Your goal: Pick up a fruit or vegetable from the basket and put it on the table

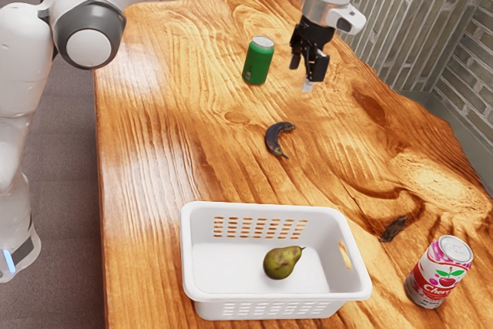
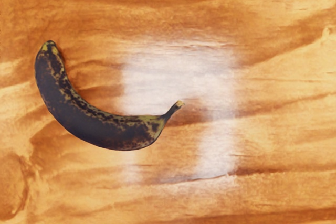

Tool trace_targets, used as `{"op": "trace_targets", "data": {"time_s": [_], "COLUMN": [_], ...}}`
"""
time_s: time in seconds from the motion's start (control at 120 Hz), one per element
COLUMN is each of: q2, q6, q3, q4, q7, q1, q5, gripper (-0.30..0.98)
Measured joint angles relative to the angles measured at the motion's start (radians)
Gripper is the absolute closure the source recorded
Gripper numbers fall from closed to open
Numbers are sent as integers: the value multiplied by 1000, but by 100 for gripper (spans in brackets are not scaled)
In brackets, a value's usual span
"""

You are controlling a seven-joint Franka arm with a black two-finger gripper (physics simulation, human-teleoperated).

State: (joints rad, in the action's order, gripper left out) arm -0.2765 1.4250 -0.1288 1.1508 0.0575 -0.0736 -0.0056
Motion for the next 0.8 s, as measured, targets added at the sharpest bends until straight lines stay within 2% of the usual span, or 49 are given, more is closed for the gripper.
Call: {"op": "trace_targets", "data": {"time_s": [0.283,0.333,0.383,0.433,0.583,0.8], "q2": [-3,0,4,3,5,-7], "q6": [36,31,21,17,-18,-9], "q3": [0,7,54,147,329,367], "q4": [-1,-2,-7,-10,-45,-47], "q7": [0,-11,-24,-44,-155,-314], "q1": [8,3,-22,-40,-64,-60], "q5": [-9,8,41,57,78,16], "gripper": [0,0,0,0,0,0]}}
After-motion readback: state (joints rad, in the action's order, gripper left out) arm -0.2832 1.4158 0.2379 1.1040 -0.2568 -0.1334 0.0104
